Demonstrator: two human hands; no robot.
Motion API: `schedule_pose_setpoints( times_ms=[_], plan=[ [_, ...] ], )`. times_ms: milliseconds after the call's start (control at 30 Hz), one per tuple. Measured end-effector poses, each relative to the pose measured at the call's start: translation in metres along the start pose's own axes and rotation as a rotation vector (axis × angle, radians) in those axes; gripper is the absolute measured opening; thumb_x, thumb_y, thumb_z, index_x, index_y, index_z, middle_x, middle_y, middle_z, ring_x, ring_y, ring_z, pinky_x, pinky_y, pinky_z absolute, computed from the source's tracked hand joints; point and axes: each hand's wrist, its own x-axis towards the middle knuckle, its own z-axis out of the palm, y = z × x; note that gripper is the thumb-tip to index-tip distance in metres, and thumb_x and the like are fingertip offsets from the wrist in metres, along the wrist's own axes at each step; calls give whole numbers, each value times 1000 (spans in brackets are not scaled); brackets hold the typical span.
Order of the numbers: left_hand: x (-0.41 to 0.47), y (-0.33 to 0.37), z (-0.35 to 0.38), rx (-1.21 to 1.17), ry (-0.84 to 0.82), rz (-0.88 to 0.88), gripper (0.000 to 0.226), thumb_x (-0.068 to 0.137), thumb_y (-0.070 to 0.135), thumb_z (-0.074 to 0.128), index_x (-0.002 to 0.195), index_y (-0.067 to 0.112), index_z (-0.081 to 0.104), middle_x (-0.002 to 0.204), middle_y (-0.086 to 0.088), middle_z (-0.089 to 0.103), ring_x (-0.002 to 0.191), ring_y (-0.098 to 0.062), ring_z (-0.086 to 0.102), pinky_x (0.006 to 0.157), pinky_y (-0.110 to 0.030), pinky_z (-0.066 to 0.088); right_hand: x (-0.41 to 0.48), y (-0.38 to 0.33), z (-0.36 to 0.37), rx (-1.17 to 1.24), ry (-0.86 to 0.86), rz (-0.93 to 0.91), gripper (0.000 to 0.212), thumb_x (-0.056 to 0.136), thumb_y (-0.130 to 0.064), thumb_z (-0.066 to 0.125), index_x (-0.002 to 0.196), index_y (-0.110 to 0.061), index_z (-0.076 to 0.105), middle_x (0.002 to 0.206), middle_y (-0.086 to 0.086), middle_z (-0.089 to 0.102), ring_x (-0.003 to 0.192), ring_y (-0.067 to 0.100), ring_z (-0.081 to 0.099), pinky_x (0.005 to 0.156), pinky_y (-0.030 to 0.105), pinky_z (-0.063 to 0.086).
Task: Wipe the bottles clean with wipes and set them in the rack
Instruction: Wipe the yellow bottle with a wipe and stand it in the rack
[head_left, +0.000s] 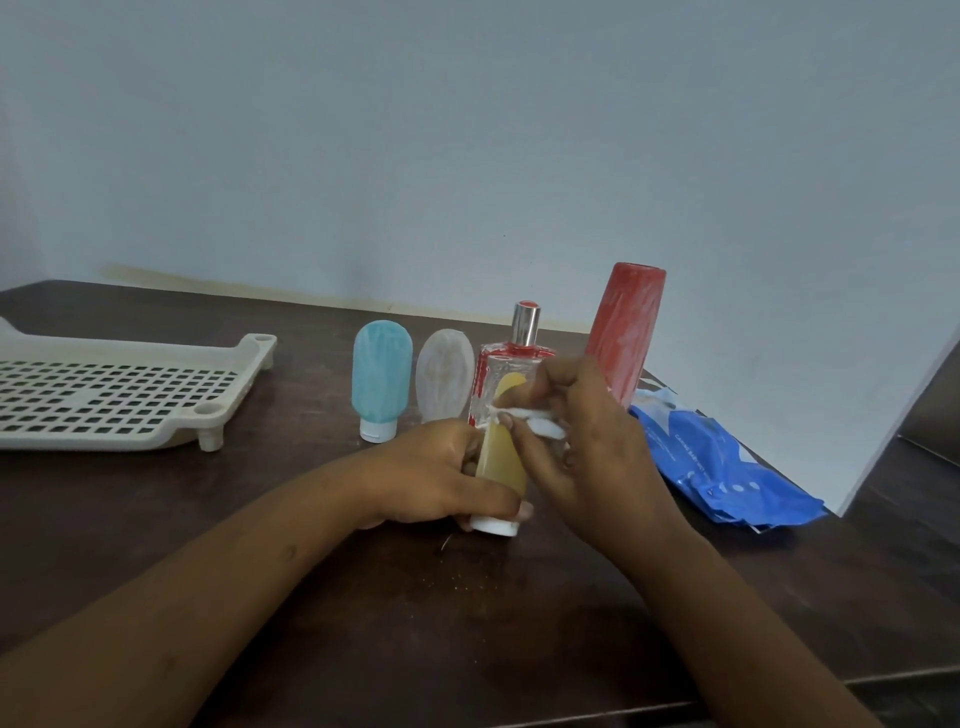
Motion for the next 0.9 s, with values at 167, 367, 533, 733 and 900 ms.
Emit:
schedule_pose_setpoints(
  times_ms=[167,367,533,733,900],
  plan=[
    [2,2,0,6,-6,-47,25,78,29,75,91,26,55,85,7,66,75,-3,63,62,-13,51,10,12,0,20,169,119,44,86,-9,66,100,-35,33,86,-14,64,80,-10,61,60,6,44],
    [-1,0,0,23,-6,-30,30,78,30,76,102,17,64,96,-3,72,92,-16,68,84,-32,56,3,6,5,111,95,99,42,85,-8,68,103,-31,38,96,-12,65,92,-13,60,66,2,44],
    [-4,1,-1,19,-11,-39,38,76,36,77,106,18,63,100,-6,71,97,-20,66,92,-43,53,4,10,3,96,128,137,36,85,-12,68,103,-33,45,93,-19,63,92,-7,62,67,5,47],
    [-5,2,1,2,-16,-41,32,80,31,74,107,23,59,106,-4,69,100,-16,65,93,-39,52,4,24,8,71,169,200,19,86,-11,67,103,-17,71,98,-18,65,93,-13,58,73,4,44],
    [-6,1,1,-44,-21,-36,39,73,38,76,106,22,63,104,-4,70,100,-17,65,95,-38,51,2,25,8,91,155,161,15,83,-8,69,97,-13,73,96,-16,65,92,-13,58,72,3,43]
  ],
)
